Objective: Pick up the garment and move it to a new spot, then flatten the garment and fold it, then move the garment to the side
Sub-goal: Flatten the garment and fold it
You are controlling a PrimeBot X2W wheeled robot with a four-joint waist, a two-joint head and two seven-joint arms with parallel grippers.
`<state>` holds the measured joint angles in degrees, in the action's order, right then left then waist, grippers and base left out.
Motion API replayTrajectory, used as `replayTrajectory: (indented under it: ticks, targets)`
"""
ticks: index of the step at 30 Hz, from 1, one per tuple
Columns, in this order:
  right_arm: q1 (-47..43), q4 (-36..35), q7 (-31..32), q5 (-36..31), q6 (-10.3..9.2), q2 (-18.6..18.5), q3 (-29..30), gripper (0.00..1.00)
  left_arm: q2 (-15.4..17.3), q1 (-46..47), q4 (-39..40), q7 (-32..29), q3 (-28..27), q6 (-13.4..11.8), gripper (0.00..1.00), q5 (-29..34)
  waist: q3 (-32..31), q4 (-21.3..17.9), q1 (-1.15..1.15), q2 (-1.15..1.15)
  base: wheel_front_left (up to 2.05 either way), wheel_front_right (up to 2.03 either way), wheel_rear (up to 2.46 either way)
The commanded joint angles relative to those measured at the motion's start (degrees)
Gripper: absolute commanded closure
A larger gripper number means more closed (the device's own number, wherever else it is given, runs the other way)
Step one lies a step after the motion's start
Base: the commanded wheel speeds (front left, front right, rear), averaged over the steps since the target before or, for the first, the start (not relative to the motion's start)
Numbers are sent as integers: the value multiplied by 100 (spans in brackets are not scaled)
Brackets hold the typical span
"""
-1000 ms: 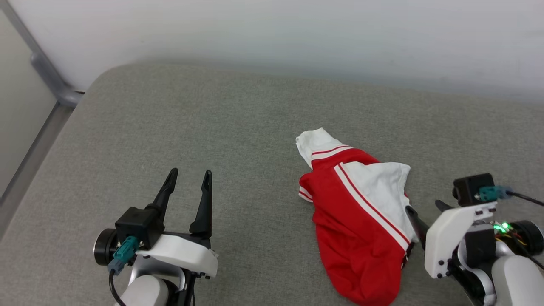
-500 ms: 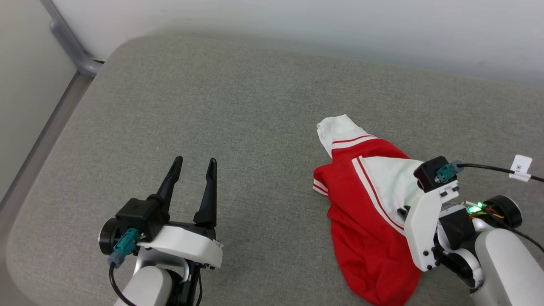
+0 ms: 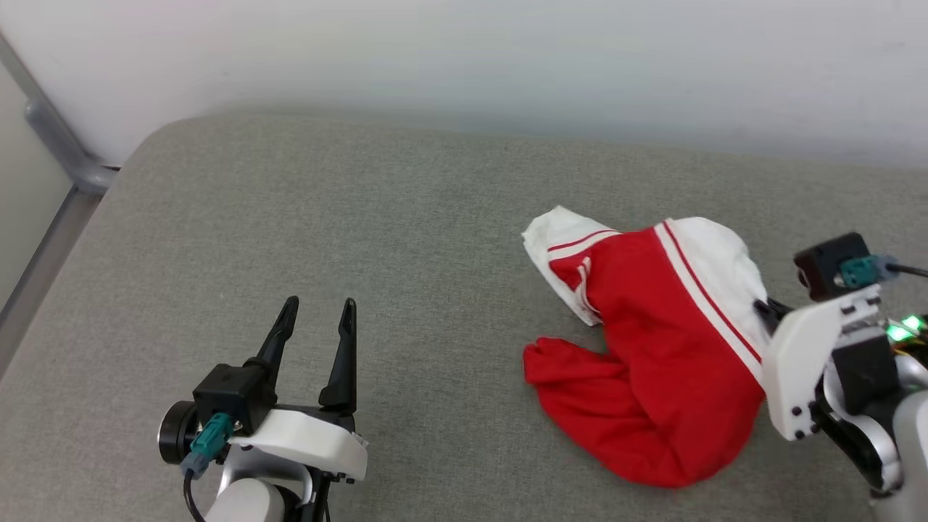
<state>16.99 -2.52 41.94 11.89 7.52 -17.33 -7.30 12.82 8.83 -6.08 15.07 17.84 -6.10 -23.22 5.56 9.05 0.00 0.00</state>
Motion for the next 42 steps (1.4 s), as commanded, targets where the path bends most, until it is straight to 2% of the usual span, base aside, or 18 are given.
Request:
replayTrajectory:
  ticks: [1,7,11,14,15,16,17,18,25,31,37,42]
  targets:
    - [-303,-116,30,-107,-5,27,236,100,31,-78,-27,13,-15,-13,0,34,-88,-140,0,0,0,0,0]
    - [-1465,-247,84,-275,-5,455,1281,100,59,-173,-72,-39,15,-28,0,-2,-137,-312,0,0,0,0,0]
    - [-2163,-11,-106,-266,-5,994,1937,100,79,-224,-91,-79,49,-37,0,-19,-164,-340,0,0,0,0,0]
    - [-2500,279,-400,-218,-5,1252,2197,100,93,-239,-96,-124,84,-40,0,-20,-189,-337,0,0,0,0,0]
    - [-2566,370,-521,-210,-5,1310,2255,87,99,-249,-101,-132,92,-46,0,-22,-206,-338,0,0,0,0,0]
    - [-2606,451,-671,-183,-5,1357,2325,55,103,-263,-102,-146,94,-44,0,-32,-222,-340,0,0,0,0,0]
    - [-2641,549,-804,-150,-5,1393,2391,6,109,-280,-113,-166,101,-51,0,-37,-245,-341,0,0,0,0,0]
    - [-2672,616,-975,-164,-6,1418,2445,0,112,-300,-121,-172,114,-63,0,-38,-280,-338,0,0,0,0,0]
    - [-2546,780,-2978,34,-5,1441,2598,0,125,-508,-129,-245,157,-142,0,-59,-553,-301,0,0,0,0,0]
    - [-2379,703,-4143,-92,-5,1445,2365,0,165,-632,-26,-299,139,-214,0,-95,-657,-313,0,0,0,0,0]
    - [-2275,281,-4541,-329,-4,1445,1959,0,226,-658,32,-371,145,-274,0,-90,-754,-323,0,0,0,0,0]
    - [-2431,-234,-4366,-376,-5,1447,1674,0,264,-662,37,-424,143,-305,0,-98,-818,-357,0,0,0,0,0]
